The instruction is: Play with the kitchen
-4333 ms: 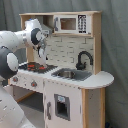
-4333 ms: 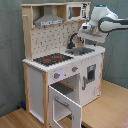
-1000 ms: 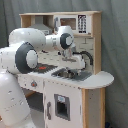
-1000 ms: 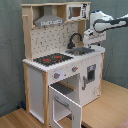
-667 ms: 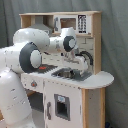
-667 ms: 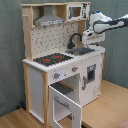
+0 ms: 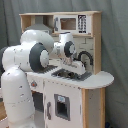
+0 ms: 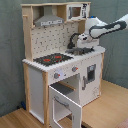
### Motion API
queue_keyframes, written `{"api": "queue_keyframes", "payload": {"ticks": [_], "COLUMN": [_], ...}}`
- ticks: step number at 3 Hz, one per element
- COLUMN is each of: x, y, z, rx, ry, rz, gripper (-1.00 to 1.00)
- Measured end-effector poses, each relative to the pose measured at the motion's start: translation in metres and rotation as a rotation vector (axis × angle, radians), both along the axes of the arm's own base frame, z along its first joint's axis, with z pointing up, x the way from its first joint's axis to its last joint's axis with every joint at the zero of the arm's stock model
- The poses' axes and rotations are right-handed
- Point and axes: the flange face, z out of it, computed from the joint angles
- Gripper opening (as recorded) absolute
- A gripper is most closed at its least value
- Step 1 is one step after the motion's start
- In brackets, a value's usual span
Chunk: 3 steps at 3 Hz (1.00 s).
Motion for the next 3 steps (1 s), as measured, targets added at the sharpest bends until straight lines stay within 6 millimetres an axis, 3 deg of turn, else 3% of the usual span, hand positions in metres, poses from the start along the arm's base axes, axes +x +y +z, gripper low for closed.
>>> {"api": "queue_keyframes", "payload": {"ticks": [1,2,3], "x": [0.0095,0.0098,0.0103], "y": [0.0129,0.0140,0.0163], "z": [-0.0144,-0.0156,-0.0178], "rx": [0.020,0.021,0.024], "ry": [-0.024,-0.024,-0.024], "rz": [0.013,0.014,0.015], "gripper": [1.00,-1.00,-1.00]}}
